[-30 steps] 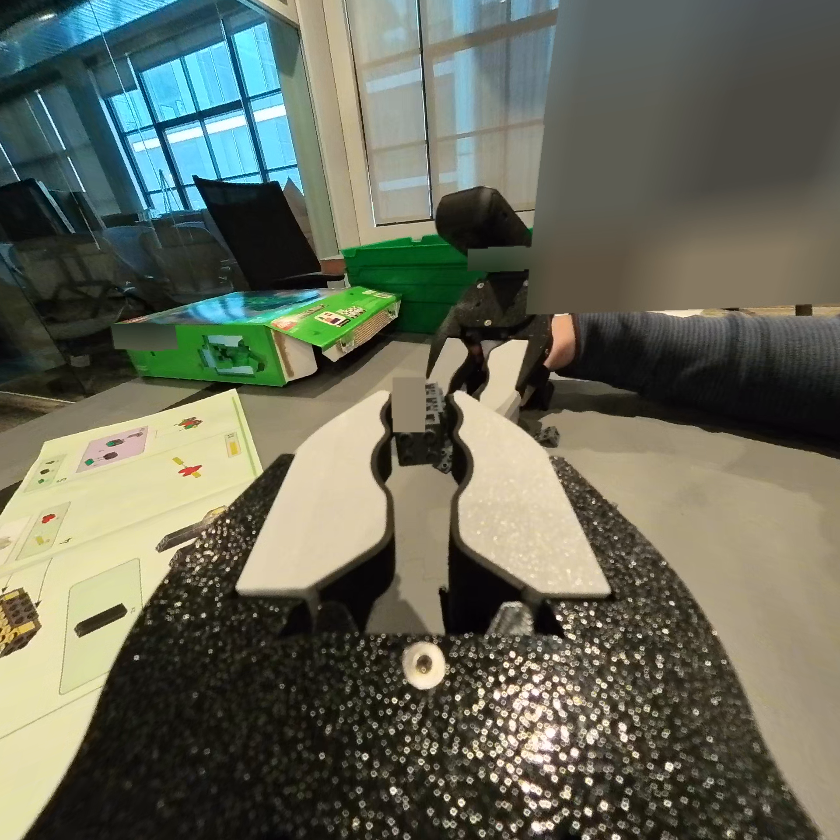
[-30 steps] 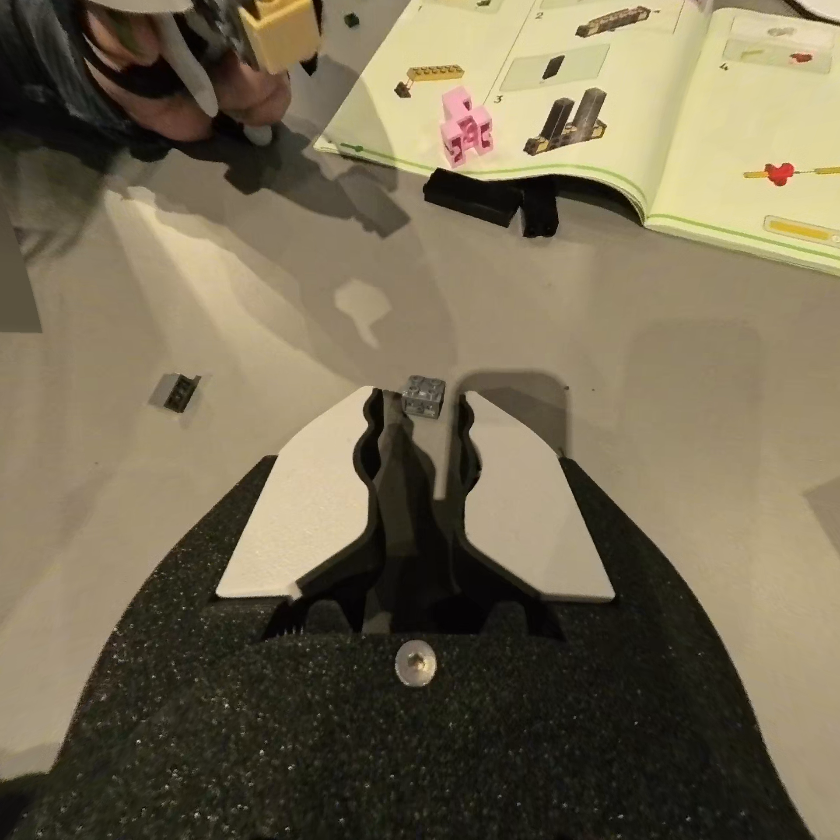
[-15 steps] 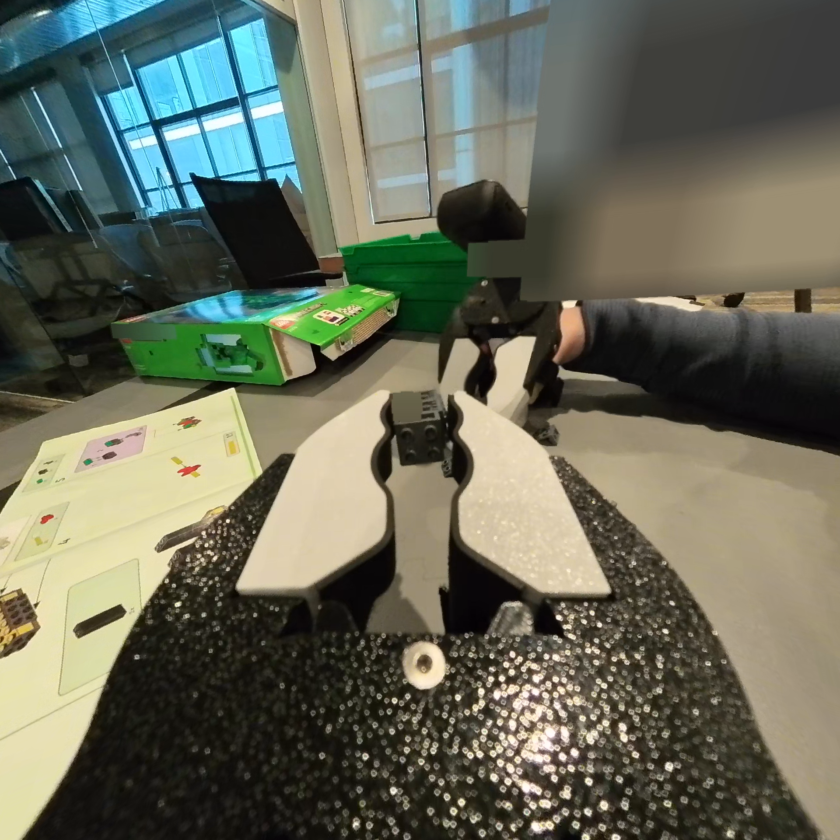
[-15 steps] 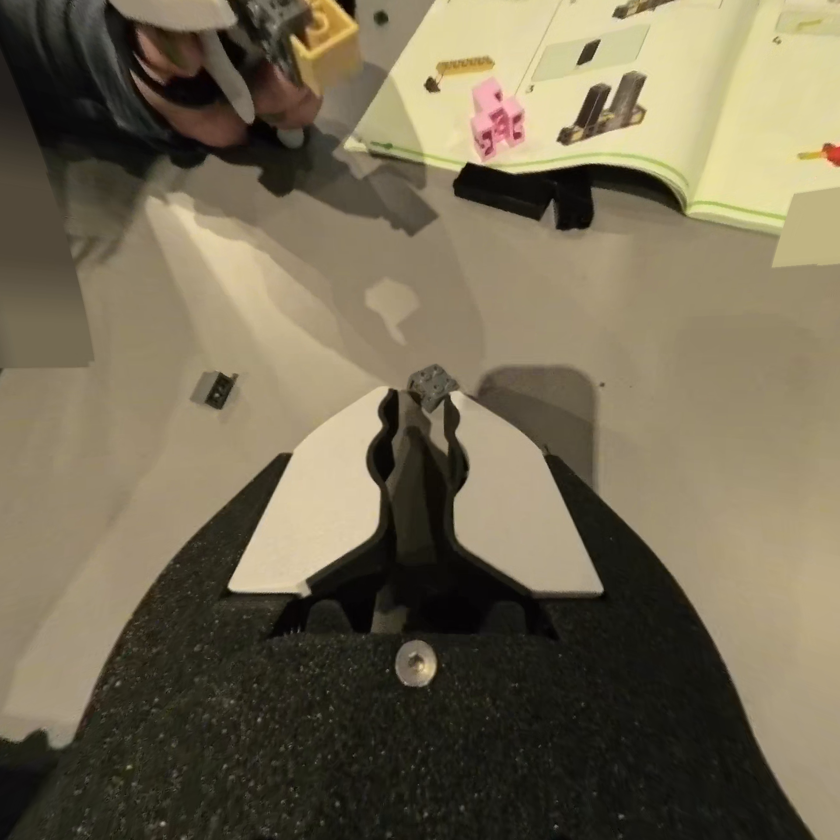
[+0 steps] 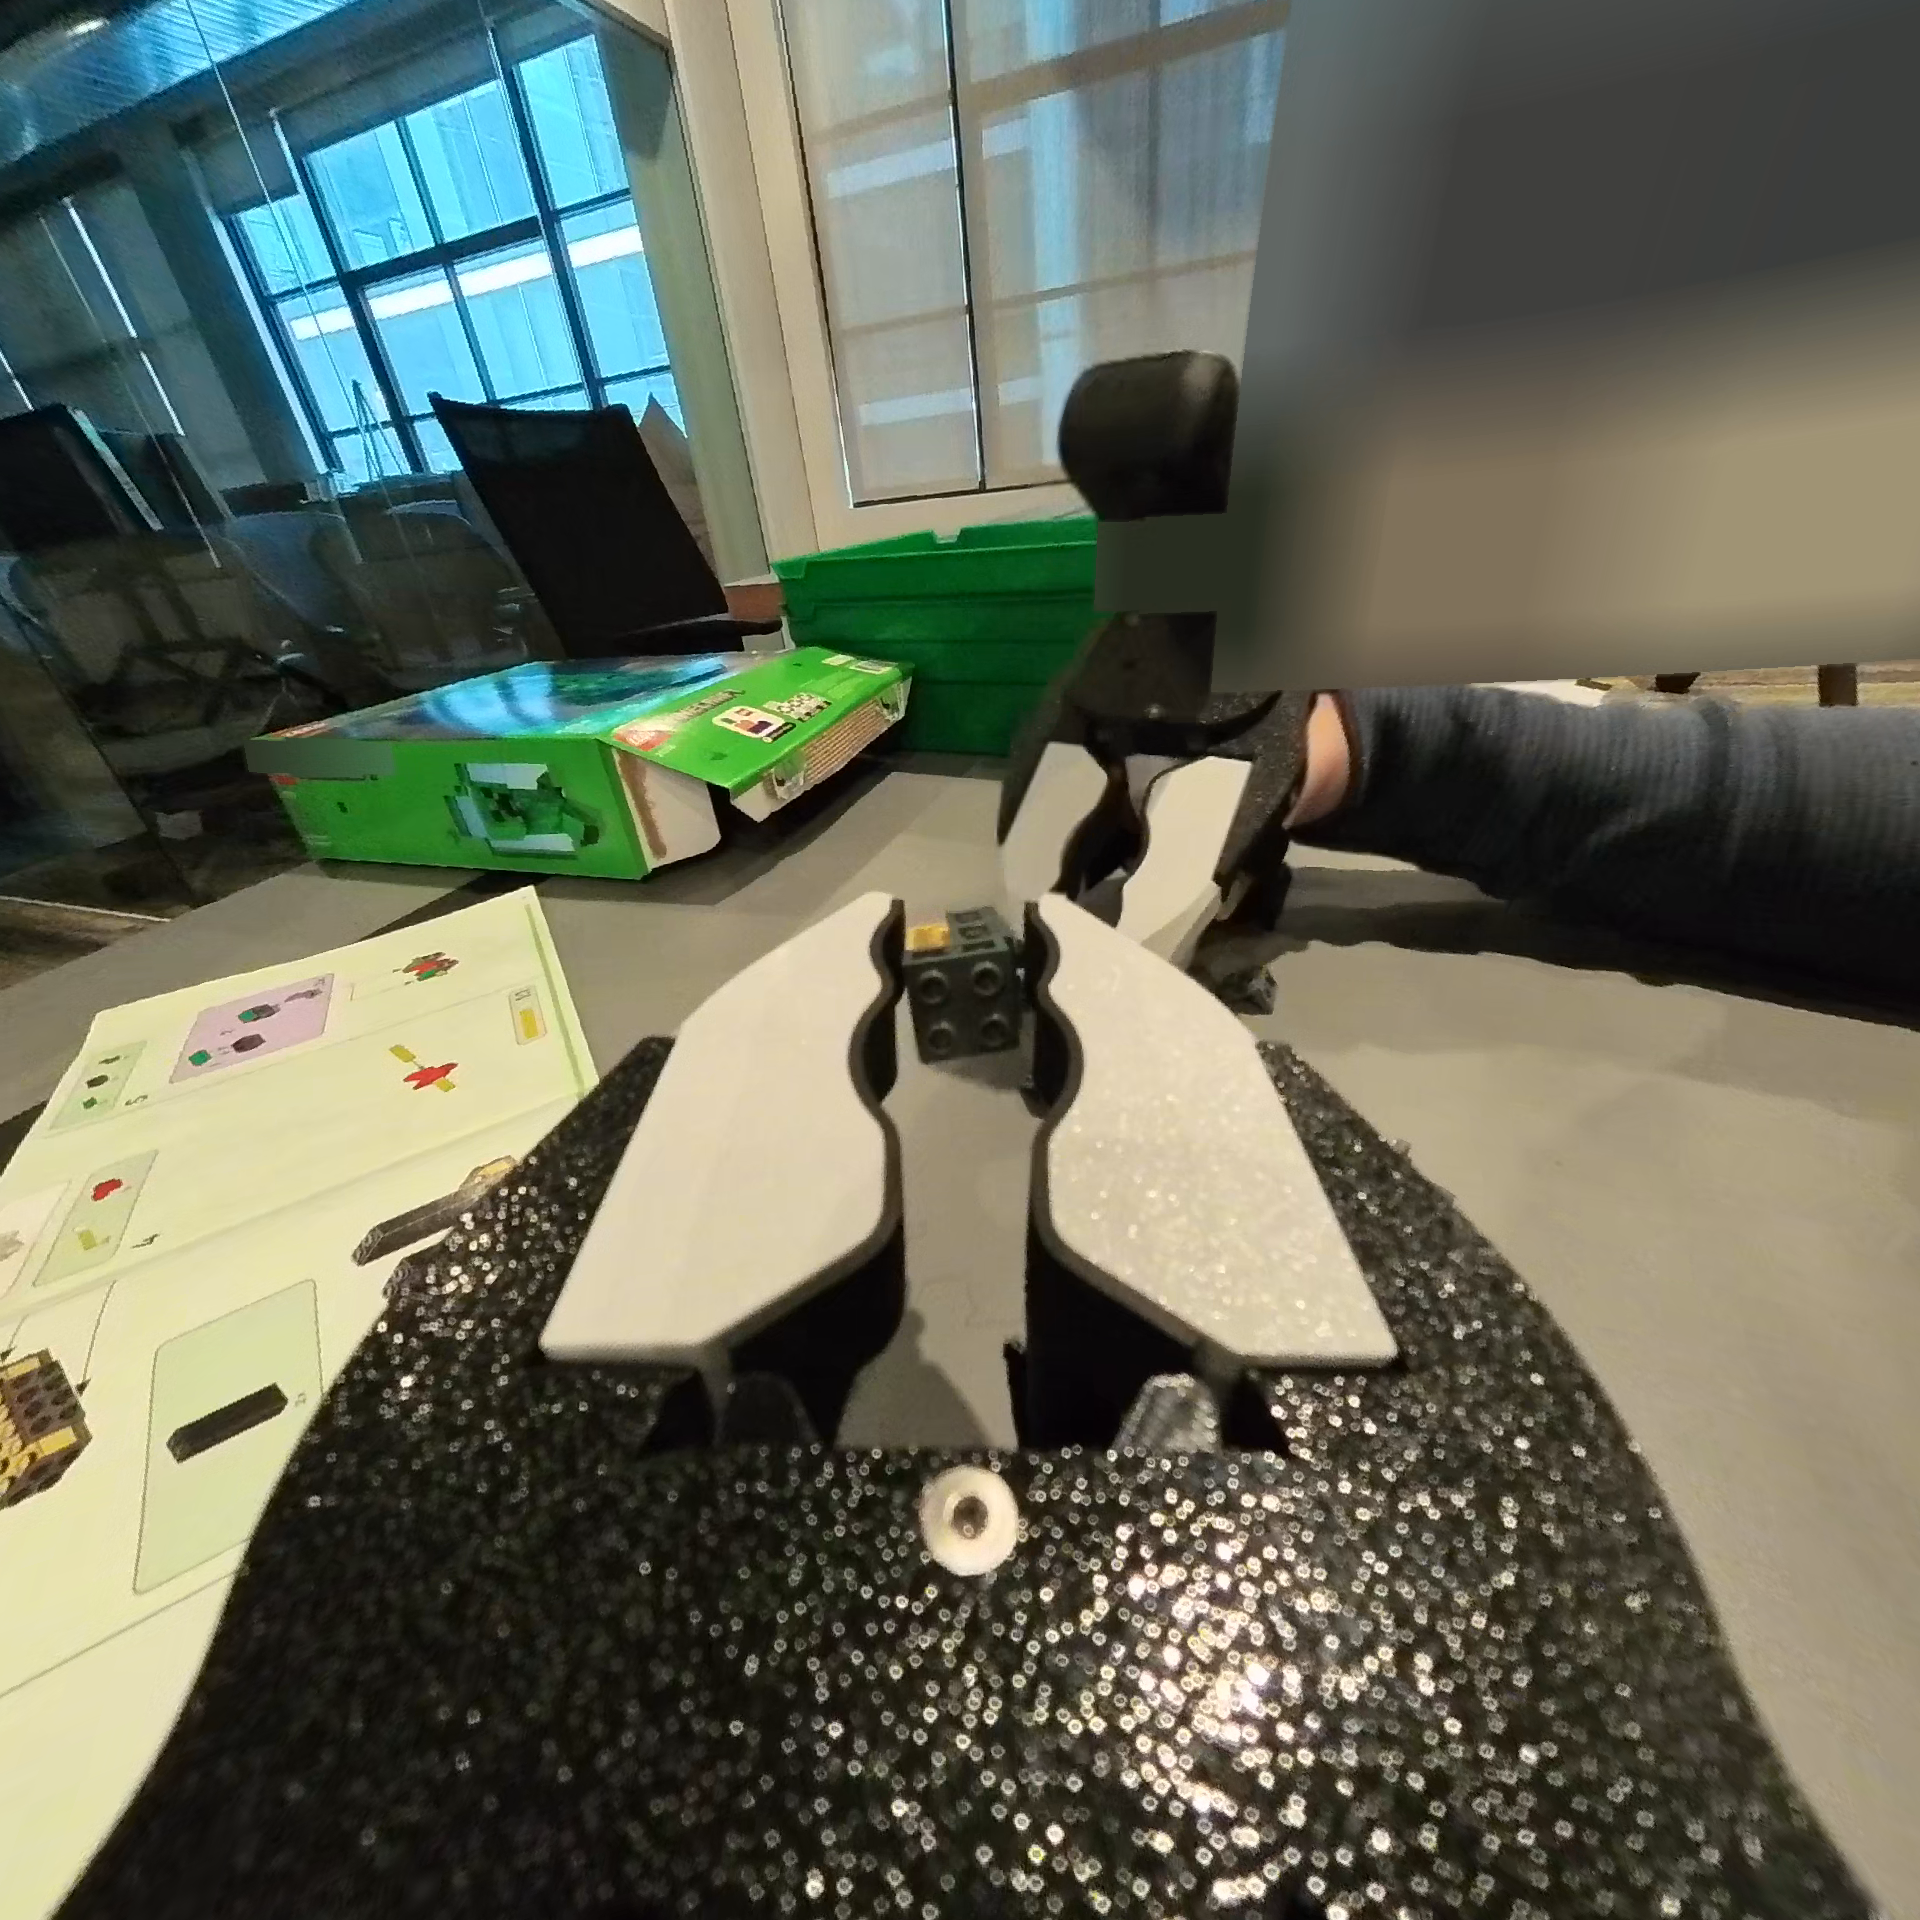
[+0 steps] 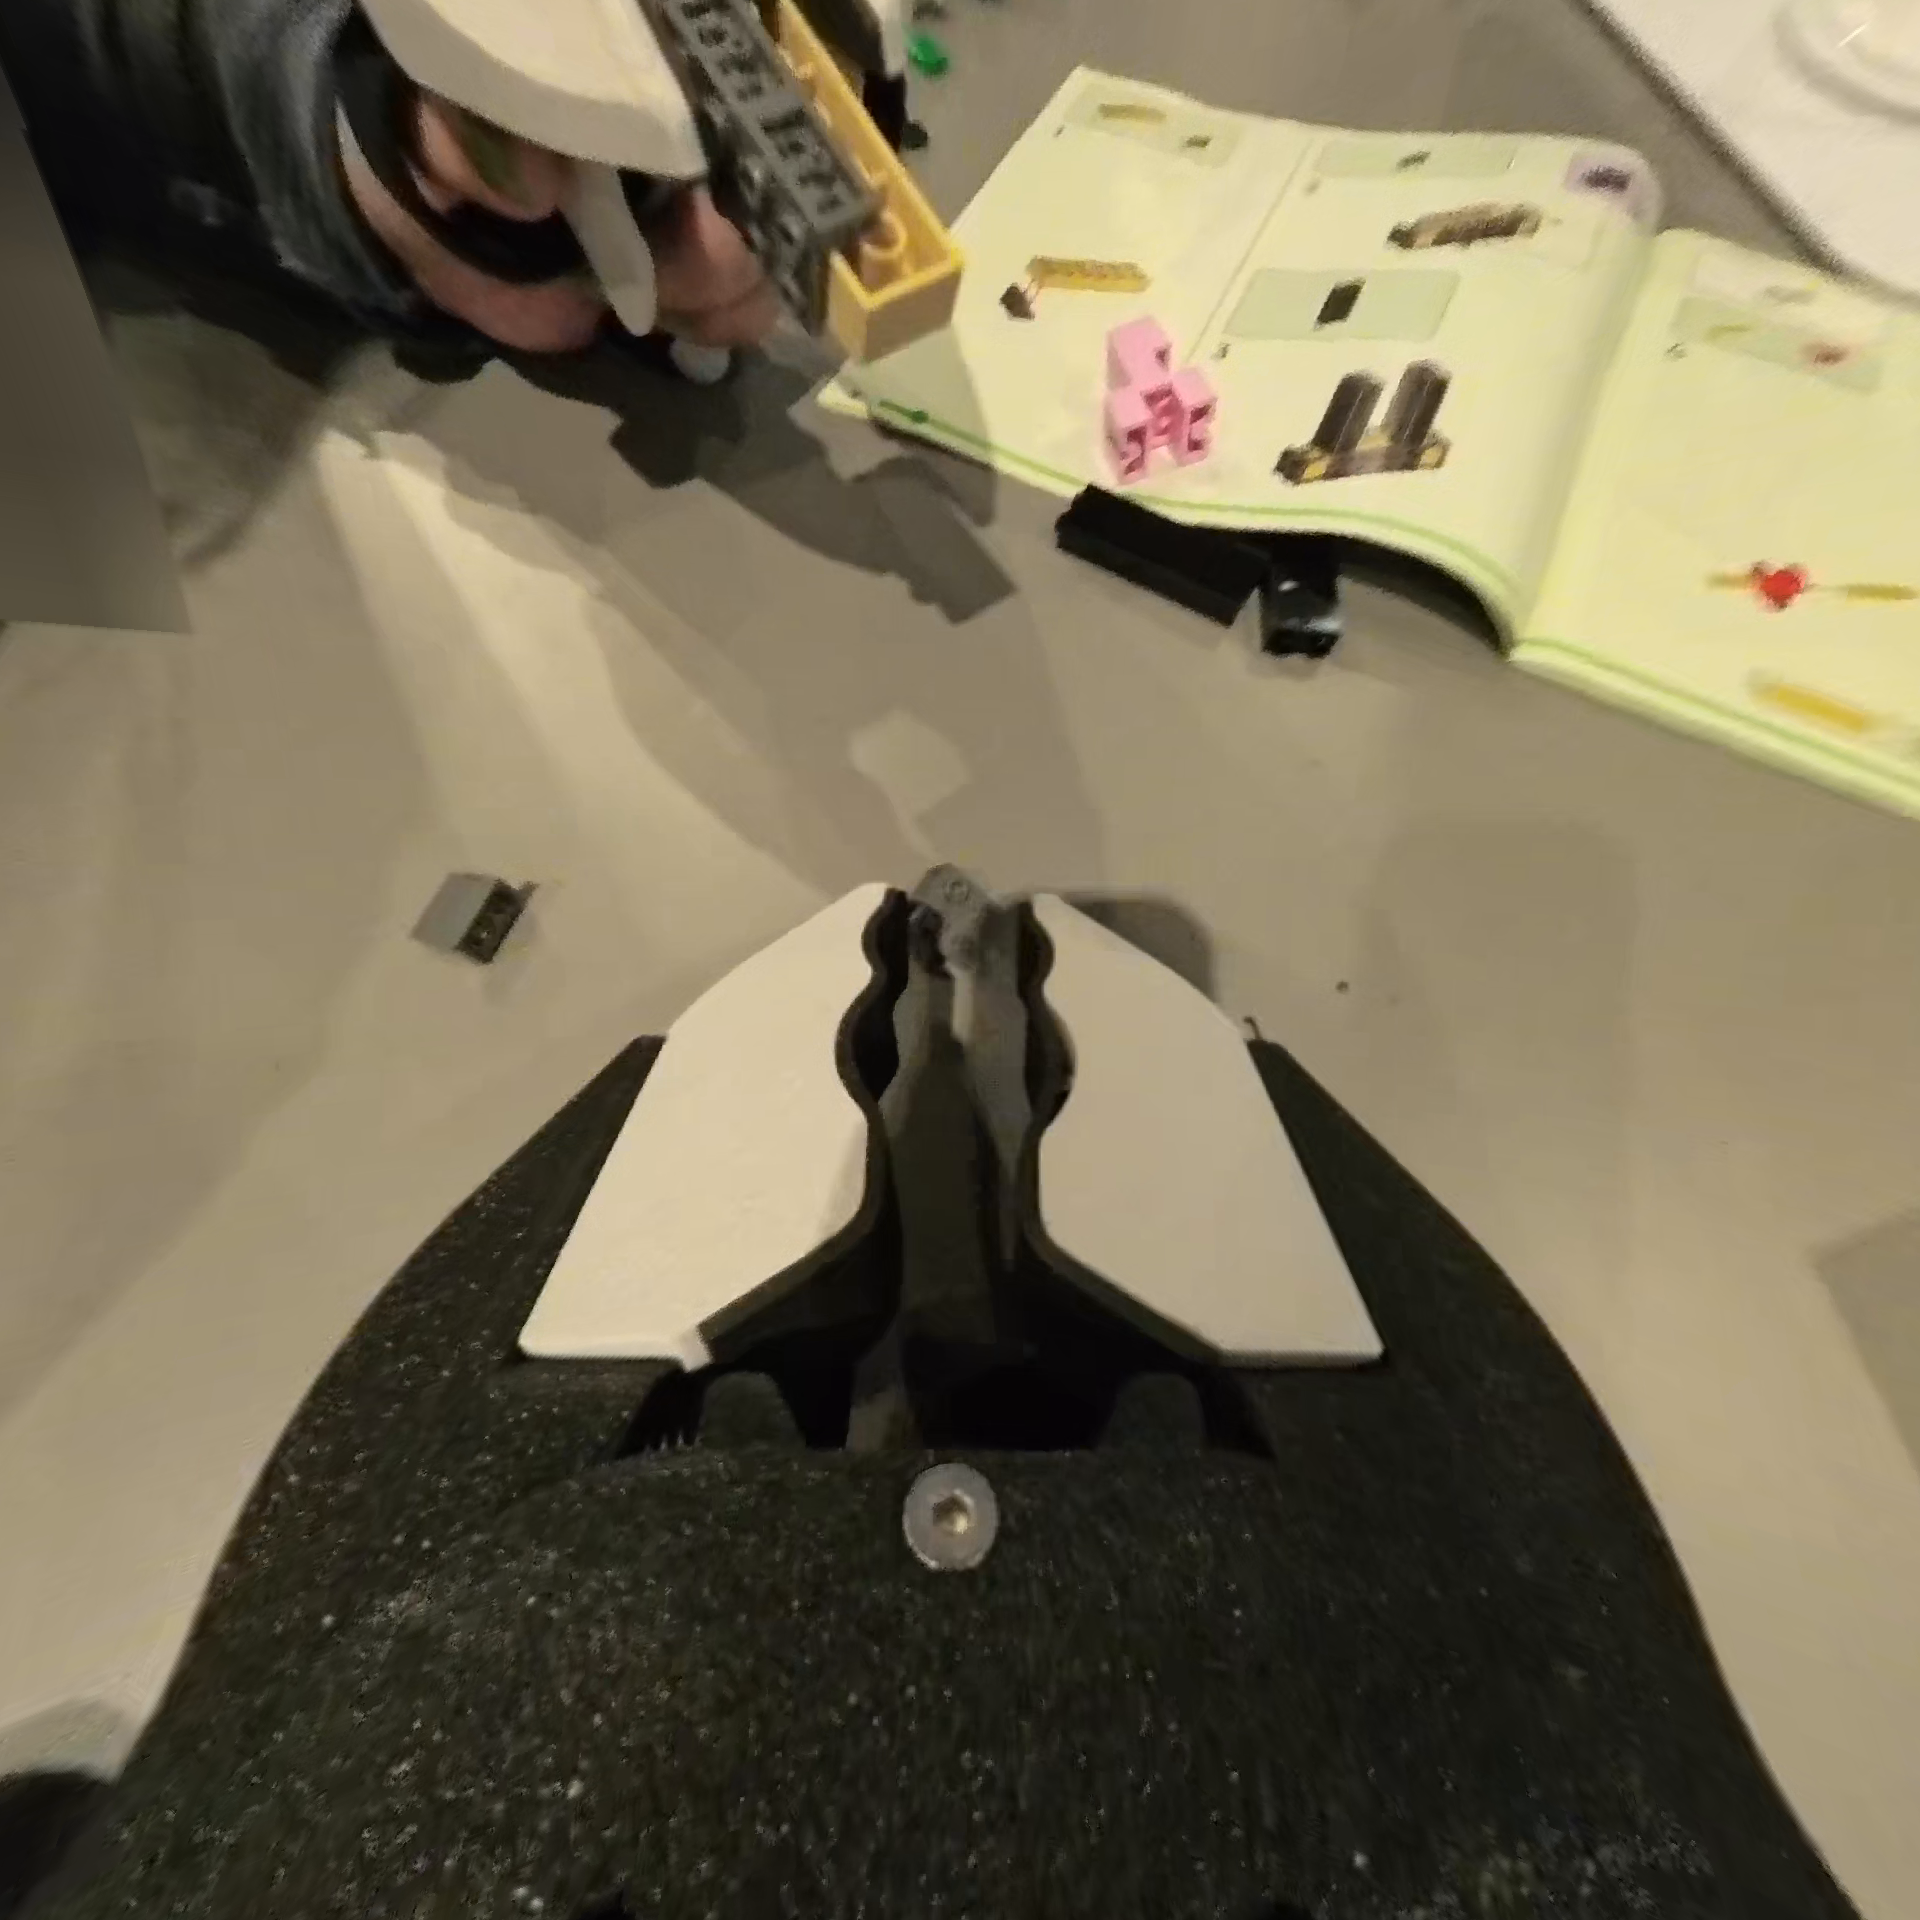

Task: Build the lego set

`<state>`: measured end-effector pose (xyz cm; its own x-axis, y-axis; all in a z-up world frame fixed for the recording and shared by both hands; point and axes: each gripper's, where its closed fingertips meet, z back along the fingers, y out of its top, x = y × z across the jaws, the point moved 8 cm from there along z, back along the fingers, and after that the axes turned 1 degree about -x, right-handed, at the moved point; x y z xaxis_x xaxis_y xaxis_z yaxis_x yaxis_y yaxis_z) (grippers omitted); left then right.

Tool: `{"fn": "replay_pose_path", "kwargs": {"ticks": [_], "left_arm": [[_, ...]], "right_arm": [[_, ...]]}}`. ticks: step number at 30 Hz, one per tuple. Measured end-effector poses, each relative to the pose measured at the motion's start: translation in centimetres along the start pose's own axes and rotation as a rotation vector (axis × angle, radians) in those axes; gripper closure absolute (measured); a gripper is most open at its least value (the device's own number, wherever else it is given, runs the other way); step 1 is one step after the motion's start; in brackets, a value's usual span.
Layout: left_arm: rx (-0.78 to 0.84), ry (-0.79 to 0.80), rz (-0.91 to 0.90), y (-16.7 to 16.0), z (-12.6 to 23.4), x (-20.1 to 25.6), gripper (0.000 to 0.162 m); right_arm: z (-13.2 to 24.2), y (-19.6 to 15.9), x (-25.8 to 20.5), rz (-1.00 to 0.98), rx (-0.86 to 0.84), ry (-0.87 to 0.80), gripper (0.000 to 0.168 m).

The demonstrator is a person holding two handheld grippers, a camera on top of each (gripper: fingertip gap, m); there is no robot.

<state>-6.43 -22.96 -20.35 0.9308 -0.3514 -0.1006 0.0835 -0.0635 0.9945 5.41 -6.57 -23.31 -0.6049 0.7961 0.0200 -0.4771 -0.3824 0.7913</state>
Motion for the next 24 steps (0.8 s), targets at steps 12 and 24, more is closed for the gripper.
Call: {"fn": "replay_pose_path", "kwargs": {"ticks": [12,24], "left_arm": [[0.003,-0.025,-0.005,0.0,-0.1,0.1,0.141],[0.182,-0.255,0.134,0.6,0.5,0.2,0.141]], "right_arm": [[-0.1,3.2,-1.2,0.080,0.211,-0.008,0.149],[-1.8,6.0,-3.2,0.102,0.431,0.116,0.127]]}}
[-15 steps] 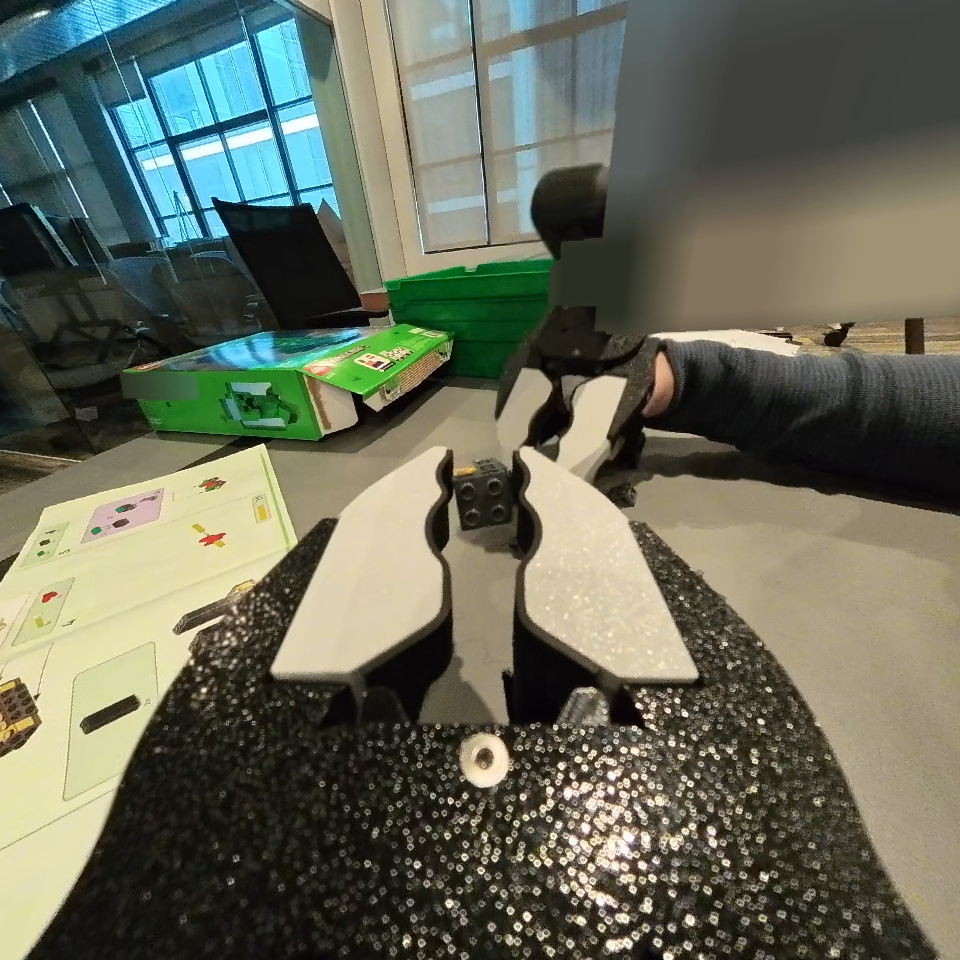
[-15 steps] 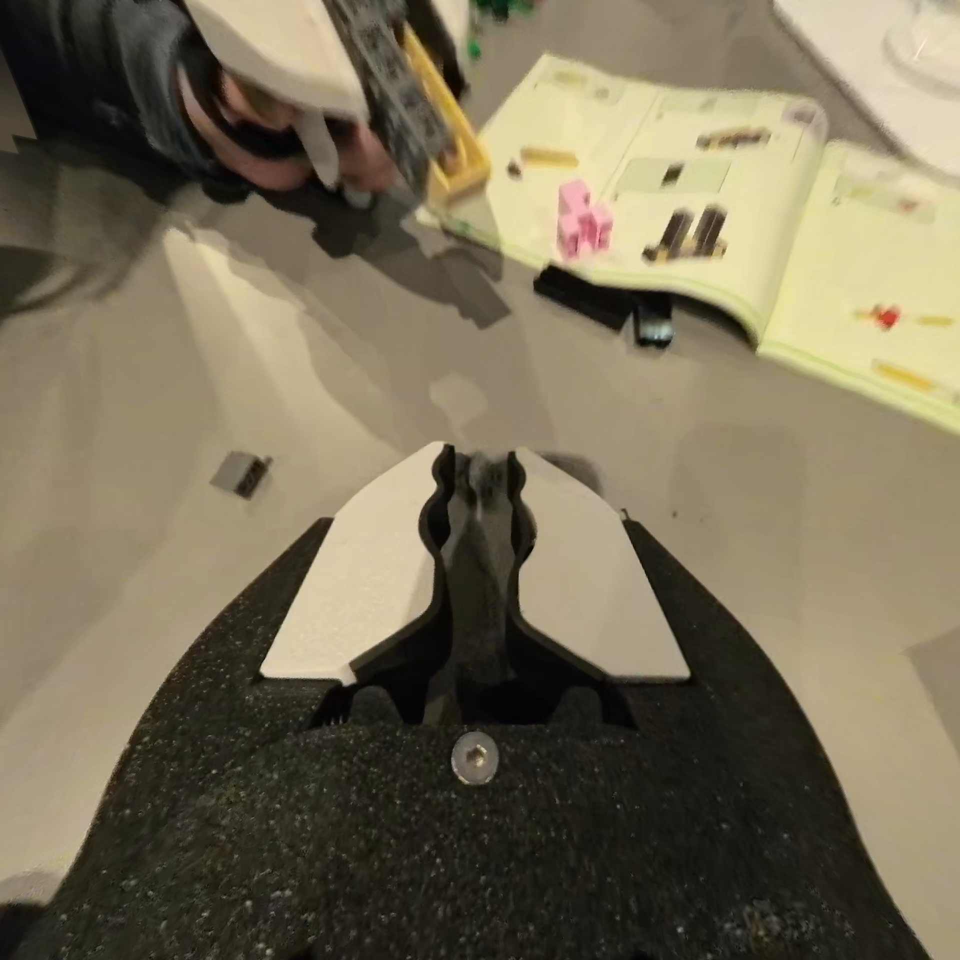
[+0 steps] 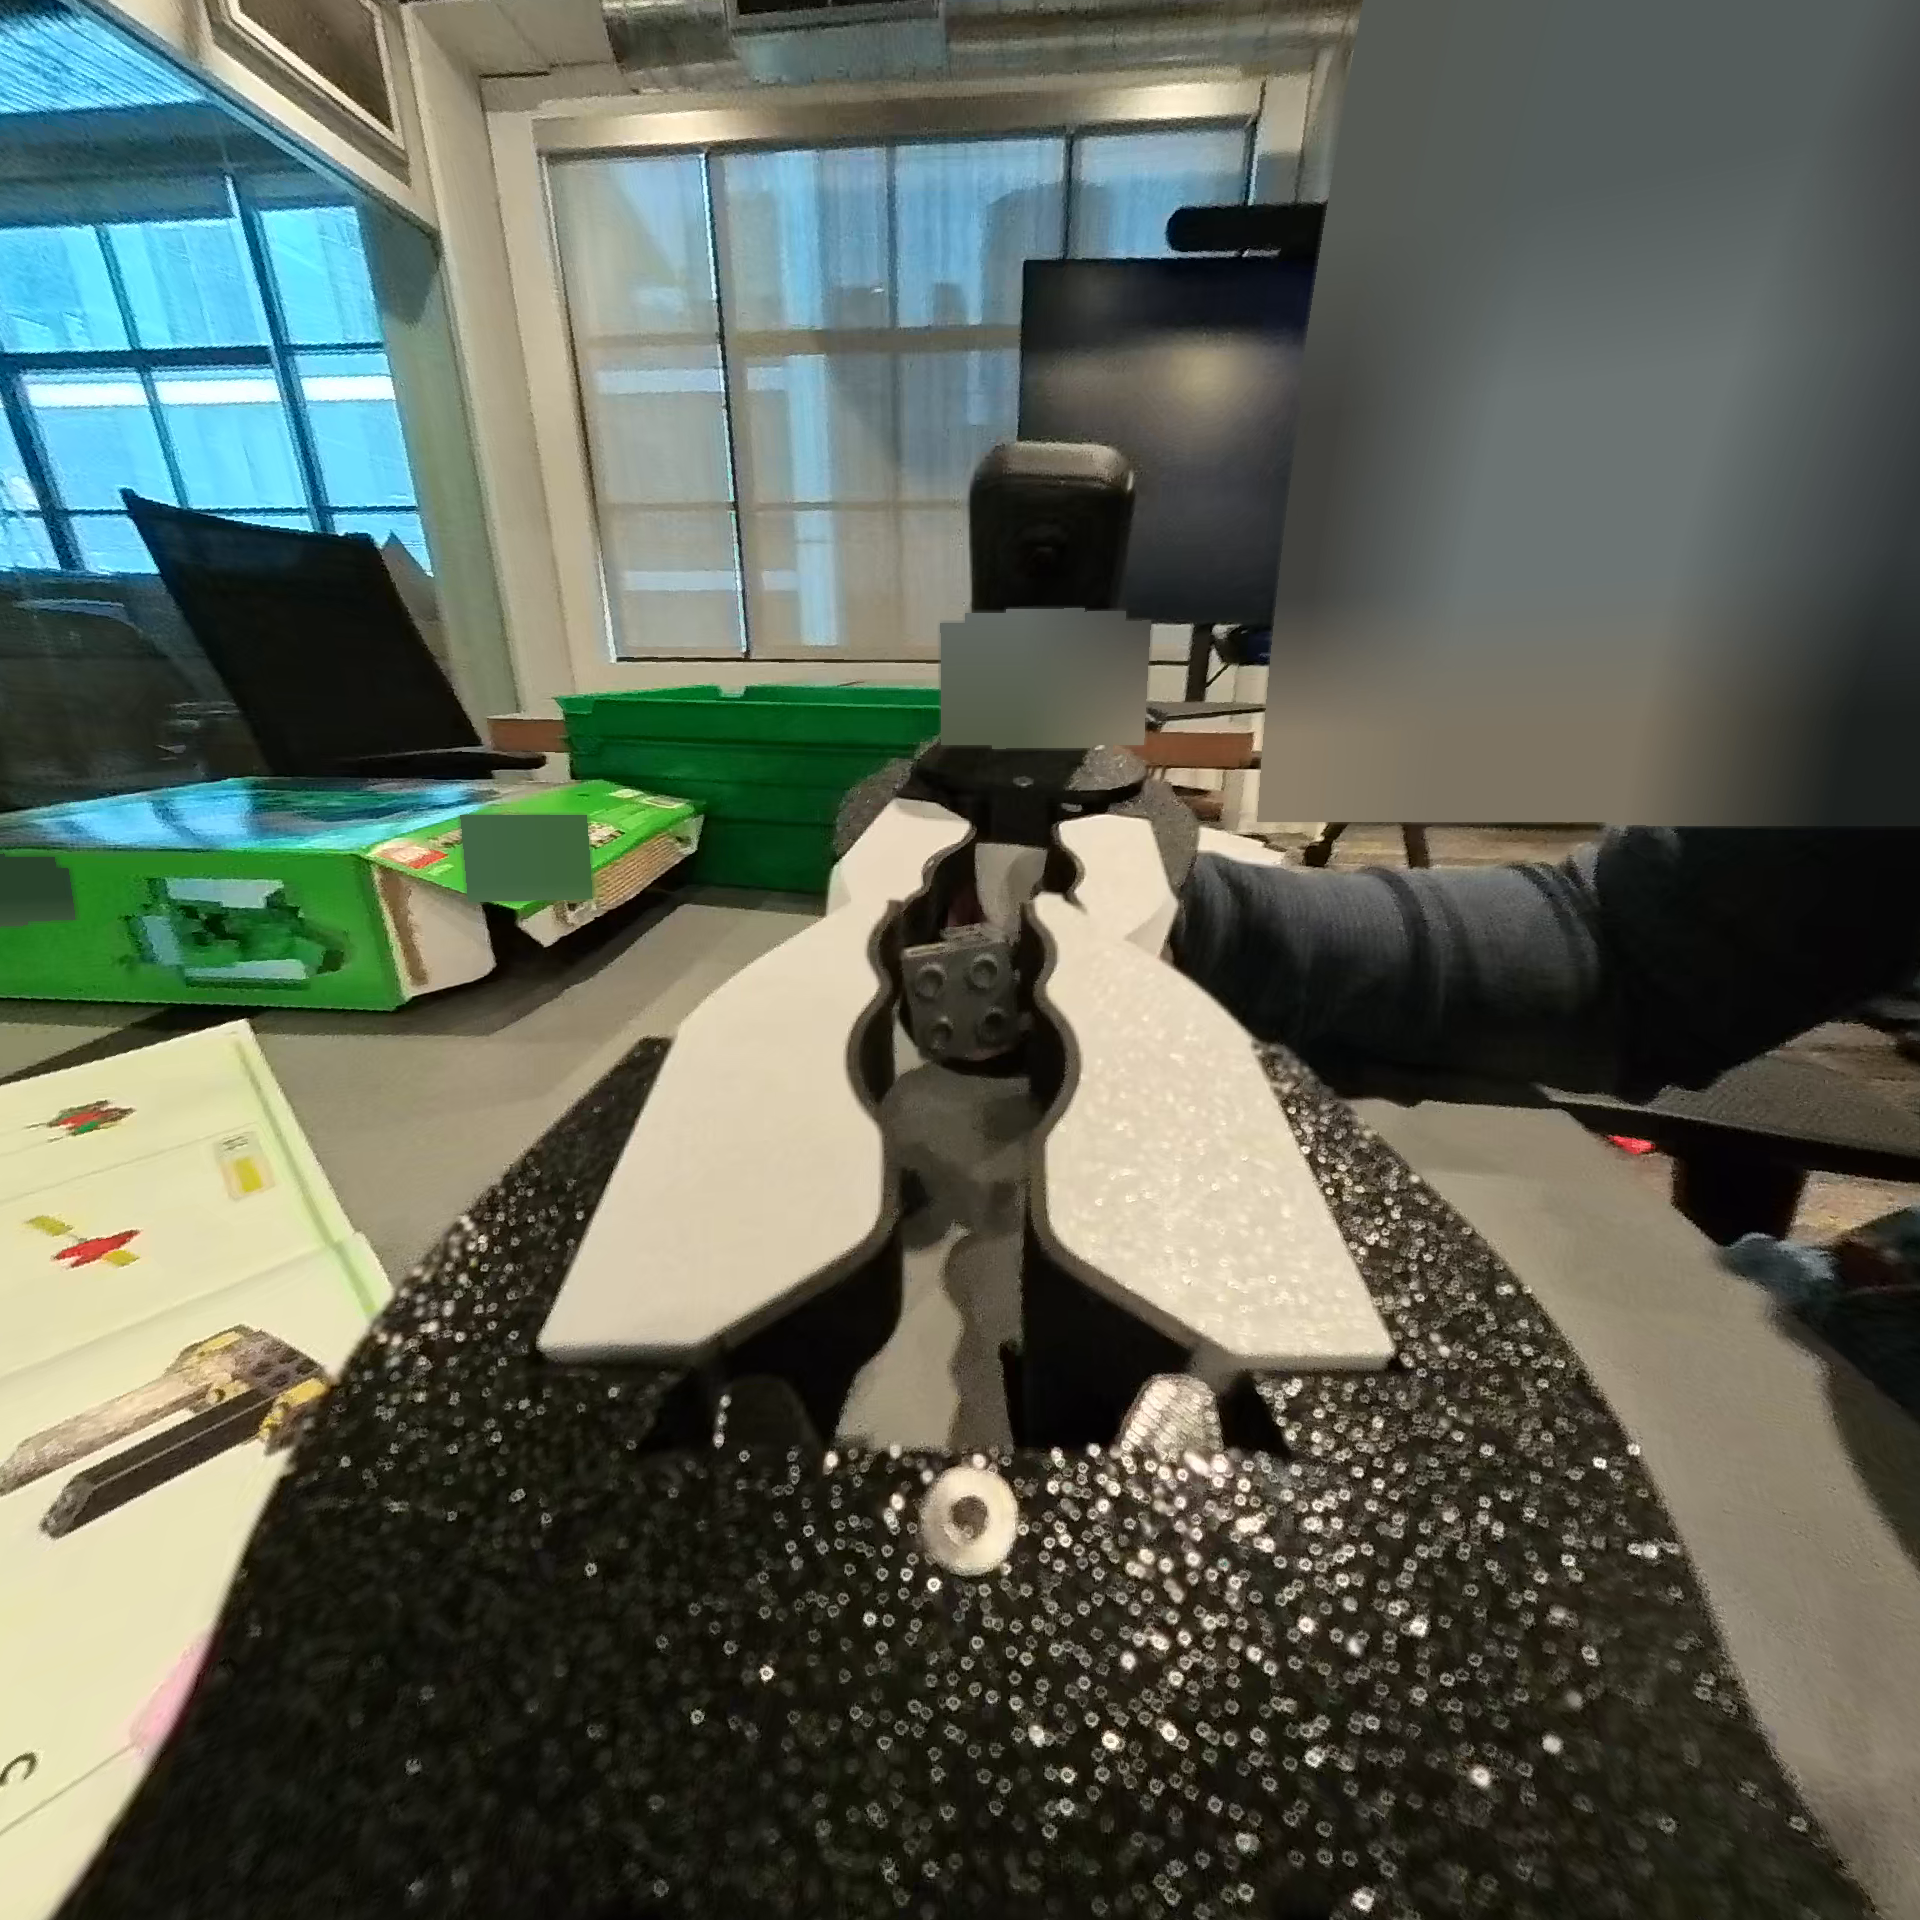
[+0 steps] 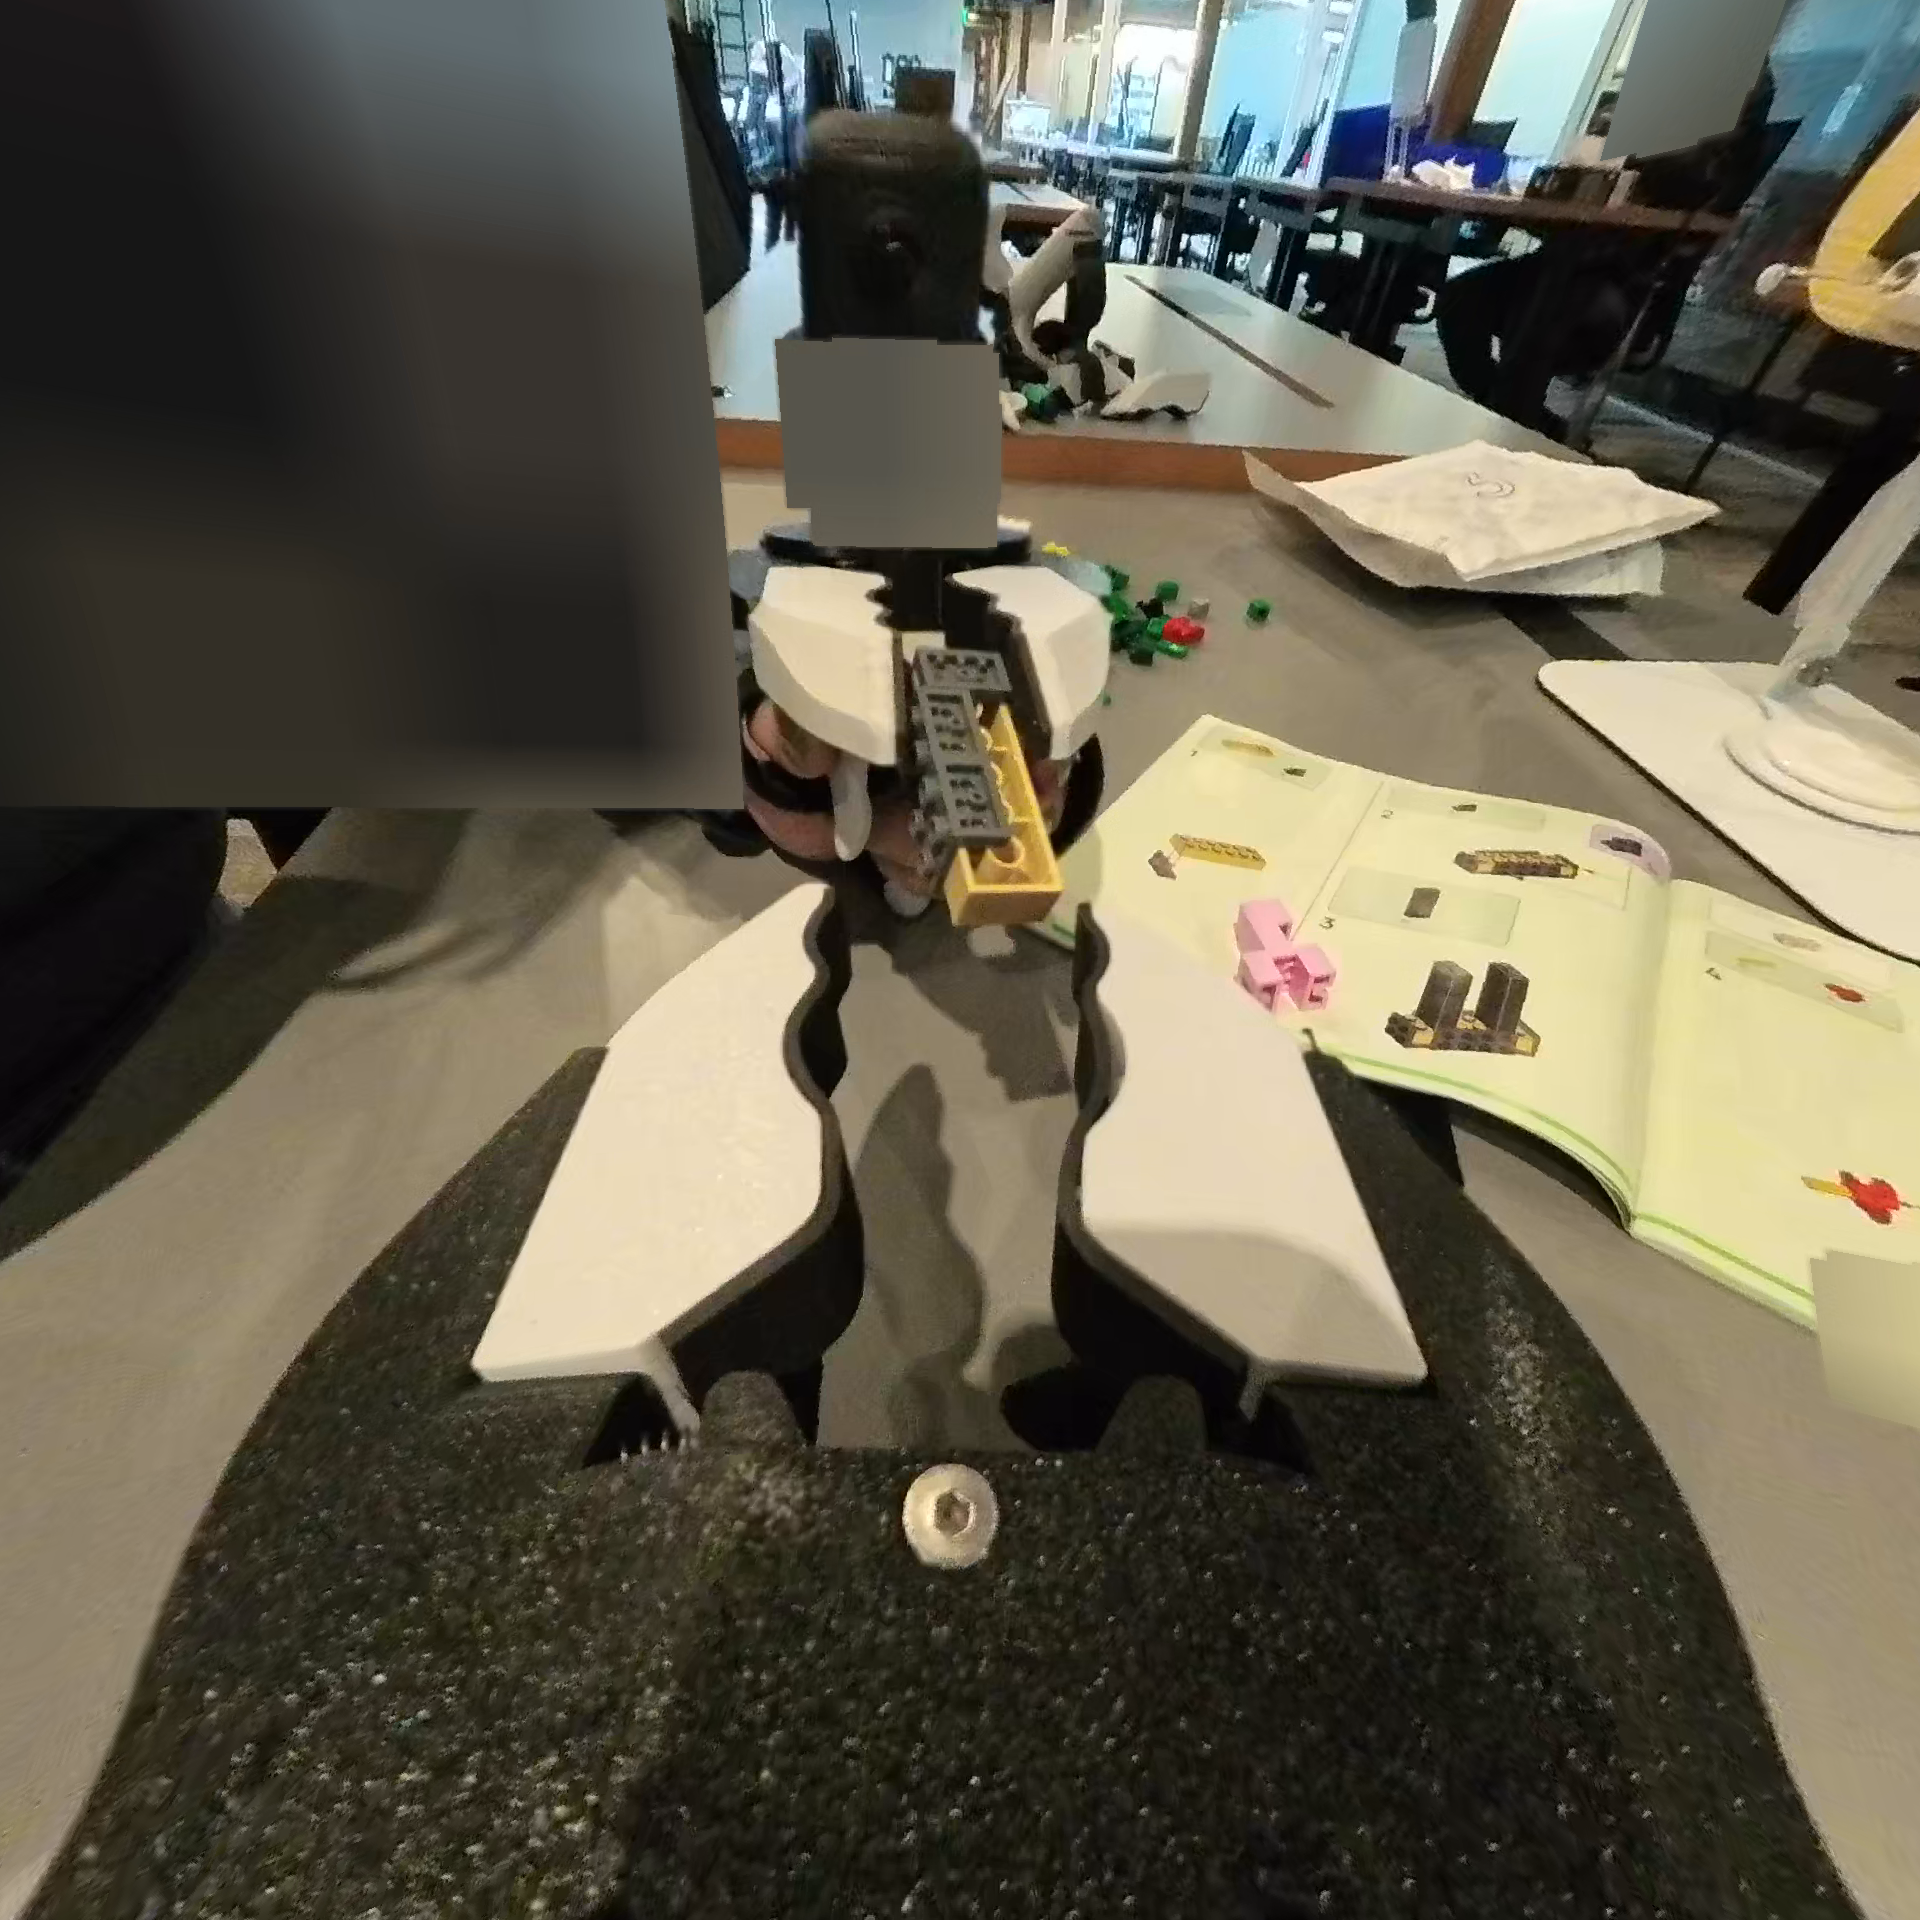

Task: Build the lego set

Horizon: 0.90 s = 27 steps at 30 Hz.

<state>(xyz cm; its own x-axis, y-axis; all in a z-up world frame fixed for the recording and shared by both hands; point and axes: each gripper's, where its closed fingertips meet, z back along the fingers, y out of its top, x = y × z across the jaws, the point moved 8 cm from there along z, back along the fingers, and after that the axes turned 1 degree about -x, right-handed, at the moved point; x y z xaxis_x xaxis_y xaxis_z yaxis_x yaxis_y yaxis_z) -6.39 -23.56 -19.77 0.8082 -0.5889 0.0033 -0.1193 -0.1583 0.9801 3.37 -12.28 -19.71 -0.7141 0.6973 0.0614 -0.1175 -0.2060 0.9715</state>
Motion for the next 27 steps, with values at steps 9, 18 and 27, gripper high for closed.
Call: {"fn": "replay_pose_path", "kwargs": {"ticks": [9,18,27], "left_arm": [[0.001,-0.045,-0.010,0.0,-0.2,0.4,0.133],[-0.281,0.139,-0.411,-1.4,-0.6,0.6,0.100],[-0.418,0.304,-0.533,-2.2,-1.6,0.8,0.114]], "right_arm": [[0.0,0.3,-0.2,-0.048,0.071,0.051,0.145],[1.2,-0.6,1.8,-0.298,0.025,-0.017,0.146],[0.4,-0.1,1.5,-0.280,0.087,-0.015,0.146]]}}
